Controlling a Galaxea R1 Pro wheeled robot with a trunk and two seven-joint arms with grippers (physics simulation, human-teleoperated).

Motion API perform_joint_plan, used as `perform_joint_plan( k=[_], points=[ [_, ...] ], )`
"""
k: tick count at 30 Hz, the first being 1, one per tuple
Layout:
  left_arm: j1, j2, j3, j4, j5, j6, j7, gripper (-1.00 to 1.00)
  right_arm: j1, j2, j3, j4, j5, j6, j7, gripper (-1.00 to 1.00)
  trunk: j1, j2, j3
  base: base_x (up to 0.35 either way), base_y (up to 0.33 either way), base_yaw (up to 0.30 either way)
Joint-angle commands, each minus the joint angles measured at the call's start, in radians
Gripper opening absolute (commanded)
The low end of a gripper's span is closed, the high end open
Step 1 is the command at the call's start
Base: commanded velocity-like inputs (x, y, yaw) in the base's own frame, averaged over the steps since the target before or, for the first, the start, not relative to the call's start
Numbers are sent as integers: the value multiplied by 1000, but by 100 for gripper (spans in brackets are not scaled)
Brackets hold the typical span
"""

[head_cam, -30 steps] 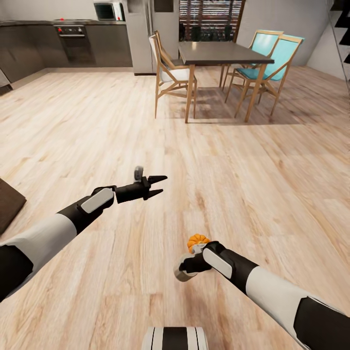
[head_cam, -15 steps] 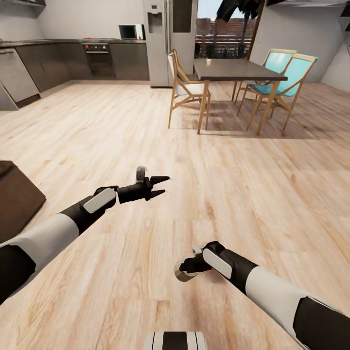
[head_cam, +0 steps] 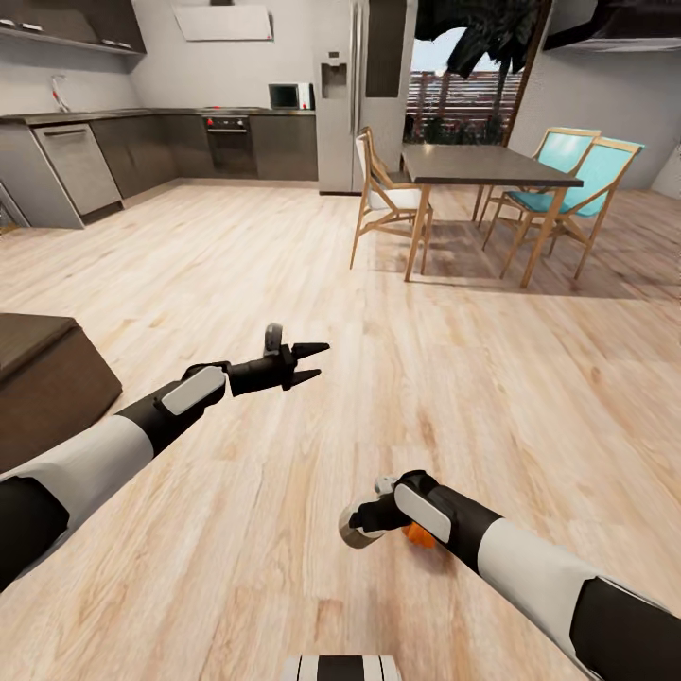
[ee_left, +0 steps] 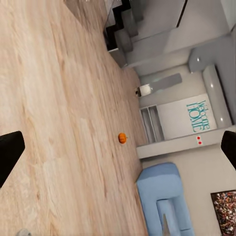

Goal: Place each of the two pumpkins and all three candles from the living room inside a cabinet in the living room (use any cabinet), then make sure every cabinet is closed, and position the cauldron so it is next to a table in the living room.

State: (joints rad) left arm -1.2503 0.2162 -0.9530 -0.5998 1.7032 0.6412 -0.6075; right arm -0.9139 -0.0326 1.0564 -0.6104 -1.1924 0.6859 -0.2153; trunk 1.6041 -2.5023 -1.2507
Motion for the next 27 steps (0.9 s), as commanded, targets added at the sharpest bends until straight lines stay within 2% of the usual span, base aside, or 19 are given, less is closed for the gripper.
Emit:
perform_joint_plan(
  k=[1,9,27],
  points=[
    [0,0,0,0,0,0,0,100,0,0,0,0,0,0,0,-100,0,0,4,0,0,2],
    [0,-4,1,-2,-1,5,0,100,7,4,0,34,0,-34,-1,-100,-4,2,32,0,0,231],
    [0,-4,-1,8,-1,8,0,100,9,3,-2,37,-1,-37,-12,-100,-72,126,89,0,0,283]
  ],
)
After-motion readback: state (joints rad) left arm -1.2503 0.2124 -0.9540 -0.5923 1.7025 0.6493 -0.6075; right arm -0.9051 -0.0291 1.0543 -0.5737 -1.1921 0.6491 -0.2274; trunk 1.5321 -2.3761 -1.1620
